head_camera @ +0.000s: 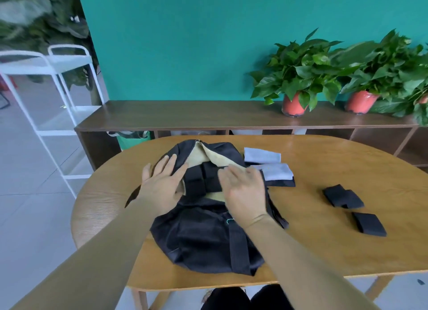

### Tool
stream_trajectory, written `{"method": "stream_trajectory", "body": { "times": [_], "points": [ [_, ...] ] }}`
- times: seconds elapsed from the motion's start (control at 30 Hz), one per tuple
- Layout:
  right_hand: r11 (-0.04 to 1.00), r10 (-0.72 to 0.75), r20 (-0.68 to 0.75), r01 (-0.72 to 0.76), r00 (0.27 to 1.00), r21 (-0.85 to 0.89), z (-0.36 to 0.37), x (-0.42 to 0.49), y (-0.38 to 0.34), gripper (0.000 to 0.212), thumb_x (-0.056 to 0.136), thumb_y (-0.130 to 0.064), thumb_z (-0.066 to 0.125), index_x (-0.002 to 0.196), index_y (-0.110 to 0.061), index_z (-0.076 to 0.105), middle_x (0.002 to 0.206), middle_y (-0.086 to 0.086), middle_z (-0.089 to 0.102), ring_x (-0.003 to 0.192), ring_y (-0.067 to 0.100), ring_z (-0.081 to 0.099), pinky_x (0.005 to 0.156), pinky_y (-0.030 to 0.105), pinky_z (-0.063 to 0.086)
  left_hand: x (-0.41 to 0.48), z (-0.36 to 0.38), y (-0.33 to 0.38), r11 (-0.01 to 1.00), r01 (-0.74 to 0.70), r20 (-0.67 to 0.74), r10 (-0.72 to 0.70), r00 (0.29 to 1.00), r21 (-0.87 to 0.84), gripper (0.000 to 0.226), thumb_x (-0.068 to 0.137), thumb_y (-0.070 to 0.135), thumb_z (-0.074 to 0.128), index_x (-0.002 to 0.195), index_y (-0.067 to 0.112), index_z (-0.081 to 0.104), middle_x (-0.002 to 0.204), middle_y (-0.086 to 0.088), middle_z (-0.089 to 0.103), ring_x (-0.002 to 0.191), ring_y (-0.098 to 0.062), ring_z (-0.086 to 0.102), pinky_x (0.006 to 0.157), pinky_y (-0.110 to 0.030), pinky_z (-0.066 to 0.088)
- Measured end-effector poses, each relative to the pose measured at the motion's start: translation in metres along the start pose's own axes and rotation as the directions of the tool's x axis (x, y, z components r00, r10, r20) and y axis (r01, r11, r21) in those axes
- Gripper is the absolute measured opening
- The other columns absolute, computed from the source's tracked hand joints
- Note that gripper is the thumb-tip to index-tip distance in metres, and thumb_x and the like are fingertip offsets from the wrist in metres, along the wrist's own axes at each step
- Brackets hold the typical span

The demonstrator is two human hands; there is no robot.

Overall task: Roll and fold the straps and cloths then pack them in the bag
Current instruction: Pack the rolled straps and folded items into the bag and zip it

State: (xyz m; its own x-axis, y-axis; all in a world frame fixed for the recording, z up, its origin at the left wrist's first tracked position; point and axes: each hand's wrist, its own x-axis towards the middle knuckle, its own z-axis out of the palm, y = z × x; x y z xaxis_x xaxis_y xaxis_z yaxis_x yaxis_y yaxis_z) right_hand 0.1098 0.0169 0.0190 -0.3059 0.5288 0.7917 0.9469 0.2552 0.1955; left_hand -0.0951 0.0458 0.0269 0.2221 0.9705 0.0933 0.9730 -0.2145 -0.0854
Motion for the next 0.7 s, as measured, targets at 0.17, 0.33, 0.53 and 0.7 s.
{"method": "stream_trajectory", "body": {
  "times": [0.17,0.33,0.53,0.7],
  "points": [
    [0.996,-0.091,0.173,0.091,0.981,0.007,0.048,0.005,-0.043,0.016,0.066,0.003,0.048,0.064,-0.012,0.05,0.055,0.0,0.043,0.062,0.022,0.046,0.061,0.032,0.032,0.001,0.01,-0.008,1.0,-0.006,-0.016,0.006,1.0,-0.027,0.083,0.088,0.041,0.055,0.151,0.037,0.0,0.16,0.0,-0.014,0.146,-0.02,-0.015,0.114,-0.052,-0.004],
    [0.988,-0.145,0.379,0.151,0.914,0.013,0.075,0.01,-0.065,0.012,0.062,-0.007,0.064,0.06,-0.015,0.056,0.051,-0.002,0.049,0.051,0.02,0.047,0.058,0.03,0.033,0.006,0.015,-0.011,1.0,-0.013,-0.019,0.013,1.0,-0.023,0.088,0.086,0.041,0.056,0.15,0.038,-0.004,0.159,0.002,-0.017,0.146,-0.019,-0.017,0.114,-0.052,-0.006],
    [0.987,-0.142,0.601,0.157,0.787,0.029,0.089,0.007,-0.075,0.022,0.043,-0.017,0.076,0.056,-0.019,0.059,0.051,-0.003,0.053,0.047,0.017,0.051,0.046,0.023,0.023,0.006,0.02,-0.013,1.0,-0.012,-0.003,0.012,1.0,-0.022,0.089,0.088,0.041,0.055,0.15,0.037,-0.008,0.159,0.002,-0.018,0.146,-0.019,-0.017,0.116,-0.053,-0.004],
    [0.989,-0.133,0.621,0.143,0.772,0.035,0.093,0.006,-0.075,0.02,0.049,-0.019,0.075,0.065,-0.018,0.063,0.058,-0.004,0.056,0.055,0.015,0.055,0.046,0.024,0.024,0.007,0.021,-0.011,1.0,-0.014,-0.003,0.014,1.0,-0.014,0.09,0.087,0.041,0.057,0.15,0.036,-0.008,0.159,0.002,-0.016,0.146,-0.019,-0.017,0.116,-0.053,-0.004]
  ]
}}
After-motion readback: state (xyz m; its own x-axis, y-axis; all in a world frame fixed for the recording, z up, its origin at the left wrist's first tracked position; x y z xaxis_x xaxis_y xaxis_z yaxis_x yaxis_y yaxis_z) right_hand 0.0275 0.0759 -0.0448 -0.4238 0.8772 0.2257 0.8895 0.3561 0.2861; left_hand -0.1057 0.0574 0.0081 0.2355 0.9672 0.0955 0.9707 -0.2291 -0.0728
